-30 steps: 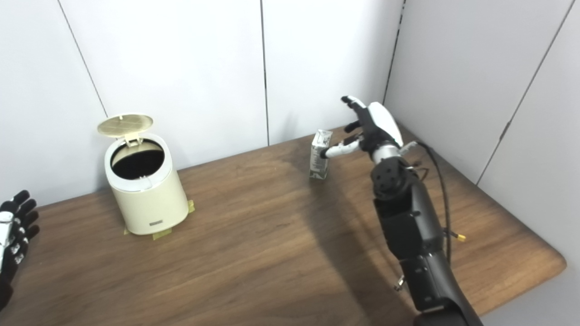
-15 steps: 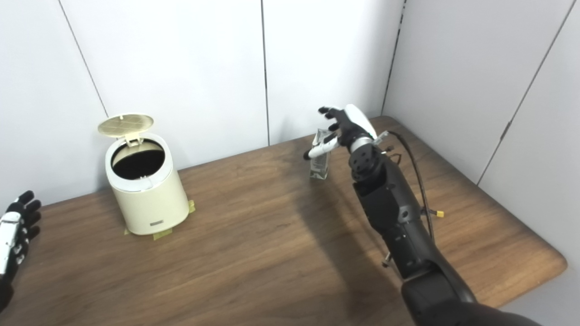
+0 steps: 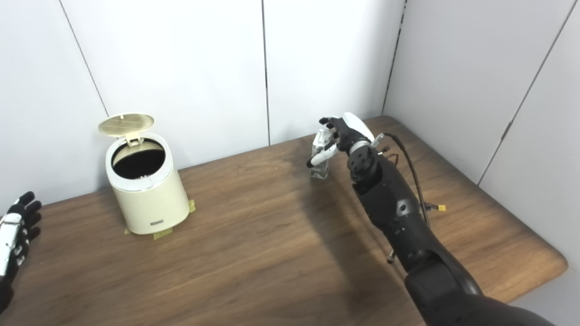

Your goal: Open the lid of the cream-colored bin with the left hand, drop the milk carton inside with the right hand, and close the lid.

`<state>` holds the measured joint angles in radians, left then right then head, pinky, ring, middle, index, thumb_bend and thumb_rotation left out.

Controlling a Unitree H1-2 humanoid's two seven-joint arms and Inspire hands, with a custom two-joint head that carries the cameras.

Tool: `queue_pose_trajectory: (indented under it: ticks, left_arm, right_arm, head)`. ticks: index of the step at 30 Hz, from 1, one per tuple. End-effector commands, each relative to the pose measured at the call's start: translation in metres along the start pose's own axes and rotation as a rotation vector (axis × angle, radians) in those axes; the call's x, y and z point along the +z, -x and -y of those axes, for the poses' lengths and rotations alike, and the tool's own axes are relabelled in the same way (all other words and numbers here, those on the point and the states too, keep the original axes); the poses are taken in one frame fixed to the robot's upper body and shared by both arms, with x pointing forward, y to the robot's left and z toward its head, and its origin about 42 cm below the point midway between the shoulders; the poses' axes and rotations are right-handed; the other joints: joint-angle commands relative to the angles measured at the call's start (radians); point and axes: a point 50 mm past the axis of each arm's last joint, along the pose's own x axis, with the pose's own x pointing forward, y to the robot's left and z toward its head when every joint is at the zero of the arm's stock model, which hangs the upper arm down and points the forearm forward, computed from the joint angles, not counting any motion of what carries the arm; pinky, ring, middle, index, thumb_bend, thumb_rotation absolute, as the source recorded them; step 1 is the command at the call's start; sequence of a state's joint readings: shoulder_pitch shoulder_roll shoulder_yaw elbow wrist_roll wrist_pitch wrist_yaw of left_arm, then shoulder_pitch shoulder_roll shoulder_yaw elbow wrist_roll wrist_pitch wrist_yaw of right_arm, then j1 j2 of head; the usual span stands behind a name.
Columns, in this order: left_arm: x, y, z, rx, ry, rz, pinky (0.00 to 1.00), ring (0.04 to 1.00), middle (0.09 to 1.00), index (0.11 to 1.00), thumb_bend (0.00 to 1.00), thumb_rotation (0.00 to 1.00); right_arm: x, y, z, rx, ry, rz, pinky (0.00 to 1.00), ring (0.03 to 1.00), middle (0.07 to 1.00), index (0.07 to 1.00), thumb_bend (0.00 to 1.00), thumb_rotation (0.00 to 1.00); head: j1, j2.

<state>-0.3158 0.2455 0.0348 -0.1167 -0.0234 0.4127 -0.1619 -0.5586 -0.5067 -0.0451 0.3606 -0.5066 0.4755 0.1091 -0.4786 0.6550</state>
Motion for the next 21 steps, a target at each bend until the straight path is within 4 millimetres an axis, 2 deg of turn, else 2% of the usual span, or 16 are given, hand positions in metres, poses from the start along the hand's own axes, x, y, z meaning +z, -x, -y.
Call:
queue_pose_trajectory:
  ticks: [1, 5, 12, 17, 20, 21]
  left_arm:
    - [0.022, -0.003, -0.006, 0.015, -0.026, 0.096, 1.0, 1.0, 0.985, 1.0, 0.34, 1.0]
    - [0.022, -0.002, -0.006, 0.018, -0.029, 0.087, 1.0, 1.0, 0.983, 1.0, 0.34, 1.0]
    - [0.021, -0.002, -0.007, 0.021, -0.028, 0.083, 1.0, 0.997, 0.977, 1.0, 0.35, 1.0]
    - [0.021, -0.002, -0.008, 0.017, -0.034, 0.086, 1.0, 0.999, 0.978, 1.0, 0.35, 1.0]
    - [0.02, -0.002, -0.008, 0.018, -0.027, 0.084, 1.0, 0.995, 0.978, 1.0, 0.36, 1.0]
    - [0.019, -0.002, -0.008, 0.019, -0.025, 0.084, 1.0, 0.996, 0.978, 1.0, 0.36, 1.0]
  right_arm:
    - [0.018, -0.005, 0.03, -0.095, 0.001, 0.065, 0.68, 0.785, 0.835, 0.837, 0.9, 0.06]
    - [0.013, -0.008, 0.027, -0.102, 0.008, 0.062, 0.69, 0.769, 0.805, 0.818, 0.9, 0.05]
    - [0.004, -0.012, 0.022, -0.162, -0.02, 0.061, 0.66, 0.713, 0.732, 0.699, 0.91, 0.05]
    - [0.002, -0.012, 0.018, -0.186, -0.05, 0.083, 0.55, 0.594, 0.634, 0.621, 0.88, 0.01]
    - [0.003, -0.011, 0.014, -0.185, -0.058, 0.082, 0.54, 0.57, 0.596, 0.596, 0.86, 0.01]
    - [0.003, -0.011, 0.012, -0.186, -0.054, 0.083, 0.54, 0.568, 0.59, 0.545, 0.7, 0.07]
  head:
    - [-0.001, 0.001]
    - [0.0, 0.003]
    - [0.001, 0.009]
    - [-0.001, 0.012]
    - [0.0, 0.013]
    - [0.002, 0.016]
